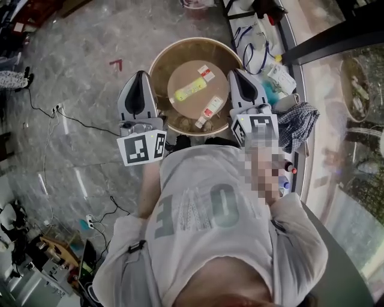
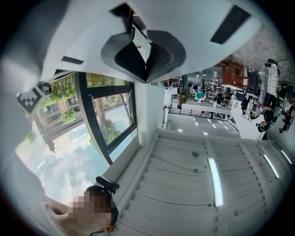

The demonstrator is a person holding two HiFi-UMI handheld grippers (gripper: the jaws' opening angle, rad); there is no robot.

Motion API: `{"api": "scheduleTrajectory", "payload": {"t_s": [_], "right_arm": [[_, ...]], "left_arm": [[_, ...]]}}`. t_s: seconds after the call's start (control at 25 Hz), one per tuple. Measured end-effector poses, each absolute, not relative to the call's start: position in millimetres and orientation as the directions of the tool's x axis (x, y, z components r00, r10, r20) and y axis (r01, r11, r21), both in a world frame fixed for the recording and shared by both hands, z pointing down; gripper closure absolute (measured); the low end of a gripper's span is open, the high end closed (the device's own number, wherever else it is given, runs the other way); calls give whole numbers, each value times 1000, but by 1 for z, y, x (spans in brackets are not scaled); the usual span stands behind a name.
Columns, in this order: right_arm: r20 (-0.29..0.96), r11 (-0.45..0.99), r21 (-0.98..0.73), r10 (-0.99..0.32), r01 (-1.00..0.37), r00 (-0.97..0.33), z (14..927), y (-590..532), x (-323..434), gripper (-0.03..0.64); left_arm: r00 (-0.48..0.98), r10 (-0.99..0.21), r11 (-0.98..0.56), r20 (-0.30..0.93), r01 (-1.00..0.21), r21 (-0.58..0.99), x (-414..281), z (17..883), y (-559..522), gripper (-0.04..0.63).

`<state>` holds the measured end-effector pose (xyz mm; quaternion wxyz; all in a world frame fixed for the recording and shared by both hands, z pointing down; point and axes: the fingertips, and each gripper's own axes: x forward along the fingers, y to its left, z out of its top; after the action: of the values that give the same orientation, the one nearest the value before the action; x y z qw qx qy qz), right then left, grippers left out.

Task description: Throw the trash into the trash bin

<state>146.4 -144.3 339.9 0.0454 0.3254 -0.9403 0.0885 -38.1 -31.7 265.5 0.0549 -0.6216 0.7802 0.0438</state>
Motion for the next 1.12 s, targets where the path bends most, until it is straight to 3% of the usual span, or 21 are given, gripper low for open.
{"api": "scheduleTrajectory", "payload": {"t_s": [0.6, 0.64, 0.72, 0.84, 1.12], "right_arm": [[200, 760, -133, -608, -636, -768, 356, -159, 92, 603], [214, 761, -136, -603, -634, -769, 361, -158, 89, 603], [243, 763, -140, -591, -631, -769, 370, -156, 85, 603], [295, 761, -137, -579, -634, -760, 390, -156, 84, 603], [451, 751, -115, -544, -650, -708, 452, -147, 90, 603]], "left_arm": [[-136, -985, 134, -106, -991, 20, -84, 289, -59, 578], [-119, -989, 116, -84, -993, 30, -85, 299, -60, 553], [-72, -997, 70, -34, -996, 62, -85, 325, -64, 393], [23, -998, -19, 56, -997, 79, -82, 385, -72, 293], [246, -872, -235, 424, -969, 79, -62, 598, -69, 265]]}}
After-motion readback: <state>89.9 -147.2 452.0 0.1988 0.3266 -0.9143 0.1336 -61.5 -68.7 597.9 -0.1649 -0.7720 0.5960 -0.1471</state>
